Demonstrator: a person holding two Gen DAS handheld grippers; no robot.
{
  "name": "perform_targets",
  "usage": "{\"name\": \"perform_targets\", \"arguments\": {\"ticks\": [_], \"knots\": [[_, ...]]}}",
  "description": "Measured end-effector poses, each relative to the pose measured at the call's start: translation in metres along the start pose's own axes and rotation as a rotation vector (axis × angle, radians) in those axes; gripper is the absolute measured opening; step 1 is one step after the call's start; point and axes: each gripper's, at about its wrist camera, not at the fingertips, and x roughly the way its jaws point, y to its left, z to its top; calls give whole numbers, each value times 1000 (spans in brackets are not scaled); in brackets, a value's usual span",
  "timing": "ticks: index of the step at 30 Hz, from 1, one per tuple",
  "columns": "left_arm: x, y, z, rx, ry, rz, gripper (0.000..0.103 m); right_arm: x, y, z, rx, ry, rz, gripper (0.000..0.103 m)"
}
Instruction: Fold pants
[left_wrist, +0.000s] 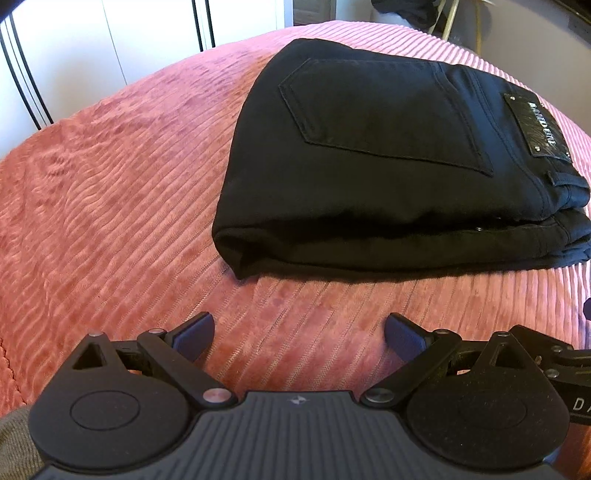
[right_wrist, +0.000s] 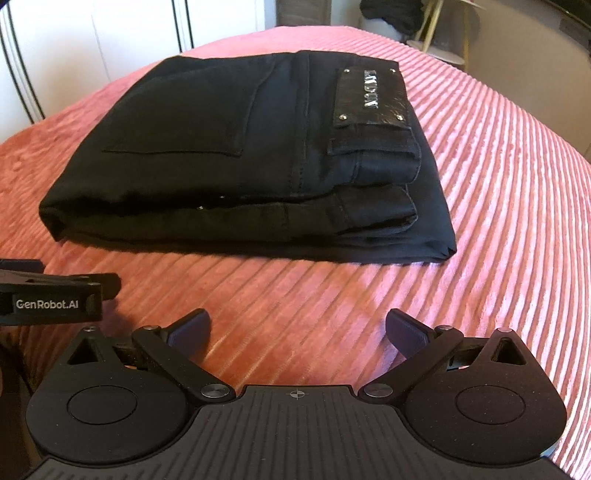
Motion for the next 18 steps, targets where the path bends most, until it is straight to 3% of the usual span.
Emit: {"name": "perform_targets", "arguments": {"ticks": [18], "knots": [[-2, -3, -1, 22, -6, 21, 99, -10, 0, -3, 13, -36, -16, 103]]}}
